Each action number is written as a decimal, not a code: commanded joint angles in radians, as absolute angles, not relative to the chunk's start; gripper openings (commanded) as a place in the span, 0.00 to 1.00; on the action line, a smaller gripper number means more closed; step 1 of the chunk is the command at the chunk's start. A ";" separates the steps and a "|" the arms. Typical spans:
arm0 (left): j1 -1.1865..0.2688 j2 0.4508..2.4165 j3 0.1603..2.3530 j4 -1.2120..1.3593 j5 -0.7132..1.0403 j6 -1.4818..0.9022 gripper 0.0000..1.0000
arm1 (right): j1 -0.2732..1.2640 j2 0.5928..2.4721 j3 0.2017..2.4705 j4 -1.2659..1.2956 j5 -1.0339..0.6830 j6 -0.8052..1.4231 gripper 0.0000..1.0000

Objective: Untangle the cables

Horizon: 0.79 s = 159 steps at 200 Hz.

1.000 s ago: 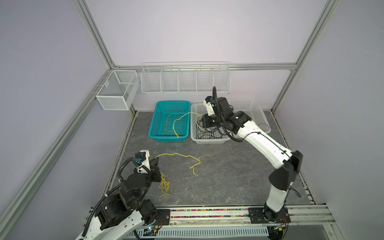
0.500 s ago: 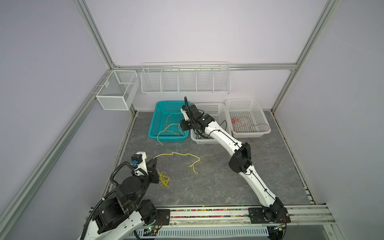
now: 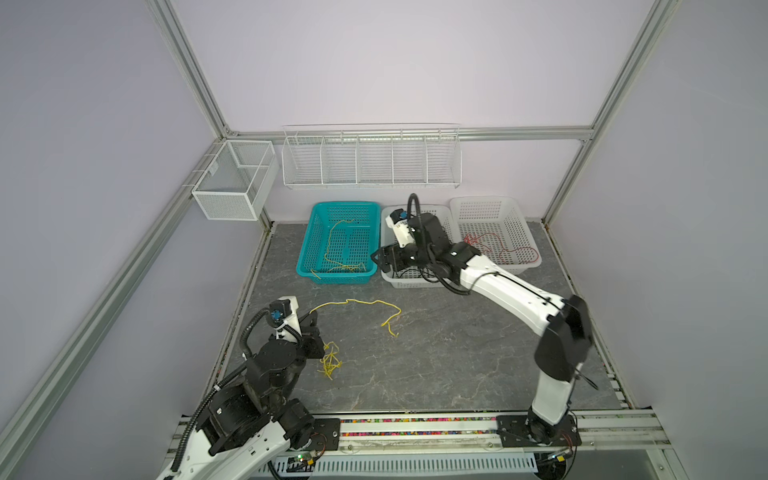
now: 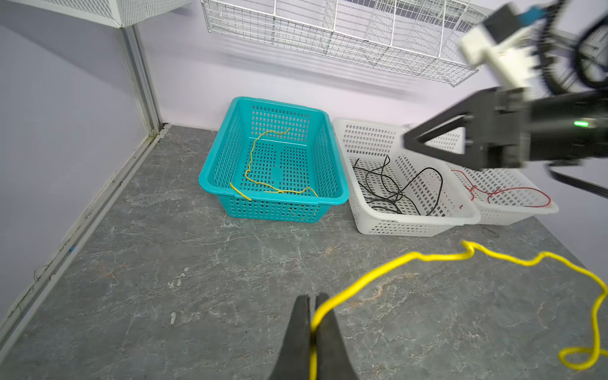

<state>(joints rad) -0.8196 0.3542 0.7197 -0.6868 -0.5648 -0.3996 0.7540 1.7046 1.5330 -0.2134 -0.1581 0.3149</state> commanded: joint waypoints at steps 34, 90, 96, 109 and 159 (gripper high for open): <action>-0.816 0.396 0.833 -0.619 -0.476 -0.529 0.00 | 0.783 1.404 0.927 0.327 -0.346 0.355 0.85; -0.815 0.437 0.860 -0.565 -0.388 -0.608 0.00 | 0.913 1.456 0.793 0.557 -0.409 0.358 0.82; -0.816 0.439 0.857 -0.555 -0.382 -0.615 0.00 | 0.931 1.472 0.791 0.587 -0.408 0.363 0.82; -0.815 0.448 0.854 -0.545 -0.366 -0.627 0.00 | 0.959 1.500 0.793 0.651 -0.410 0.381 0.82; -0.815 0.463 0.863 -0.520 -0.341 -0.653 0.00 | 1.049 1.582 0.824 0.746 -0.326 0.344 0.82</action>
<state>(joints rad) -0.8196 0.4580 0.8444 -0.5556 -0.3626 -0.6209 1.0199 1.5543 0.8024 0.6380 -0.3775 0.3695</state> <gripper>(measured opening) 0.048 0.817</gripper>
